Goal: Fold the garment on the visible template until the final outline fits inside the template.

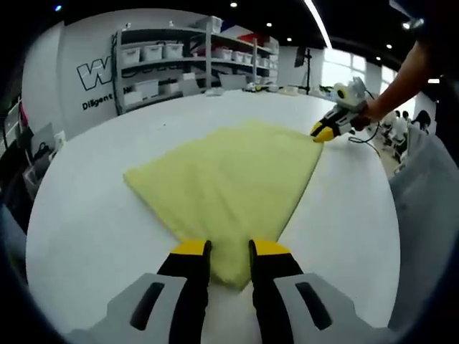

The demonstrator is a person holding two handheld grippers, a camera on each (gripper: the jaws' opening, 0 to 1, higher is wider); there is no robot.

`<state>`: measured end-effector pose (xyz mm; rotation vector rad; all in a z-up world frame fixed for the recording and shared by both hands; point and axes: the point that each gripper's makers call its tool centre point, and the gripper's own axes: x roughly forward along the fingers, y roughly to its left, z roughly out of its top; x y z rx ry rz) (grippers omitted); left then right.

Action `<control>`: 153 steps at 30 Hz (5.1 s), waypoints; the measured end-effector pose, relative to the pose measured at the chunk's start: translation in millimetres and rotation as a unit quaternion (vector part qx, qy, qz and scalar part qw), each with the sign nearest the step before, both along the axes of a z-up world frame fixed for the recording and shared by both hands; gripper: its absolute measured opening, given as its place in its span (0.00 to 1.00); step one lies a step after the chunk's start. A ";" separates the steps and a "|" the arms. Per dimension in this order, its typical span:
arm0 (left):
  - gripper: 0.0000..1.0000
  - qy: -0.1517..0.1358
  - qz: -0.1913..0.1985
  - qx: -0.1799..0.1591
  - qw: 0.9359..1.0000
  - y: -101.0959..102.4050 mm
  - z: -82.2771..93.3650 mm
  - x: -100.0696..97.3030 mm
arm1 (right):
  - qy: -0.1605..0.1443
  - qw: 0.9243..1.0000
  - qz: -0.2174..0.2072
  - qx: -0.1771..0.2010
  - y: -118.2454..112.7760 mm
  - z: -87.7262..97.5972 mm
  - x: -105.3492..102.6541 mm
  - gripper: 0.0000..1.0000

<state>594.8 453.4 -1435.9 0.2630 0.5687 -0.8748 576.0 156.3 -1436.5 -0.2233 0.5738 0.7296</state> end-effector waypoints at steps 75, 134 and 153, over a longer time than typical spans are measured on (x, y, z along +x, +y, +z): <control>0.19 0.004 0.036 0.044 0.998 14.6 -0.1 -14.8 | 0.081 0.996 -0.012 0.023 -21.2 -3.5 -40.8 0.00; 0.19 0.024 0.035 0.040 0.998 20.5 -2.6 -13.7 | 0.067 0.997 0.026 -0.017 -28.6 4.8 -58.9 0.10; 0.03 0.008 0.036 0.040 0.999 36.5 6.6 -14.9 | 0.047 0.999 0.001 -0.014 -32.5 15.4 -48.3 0.09</control>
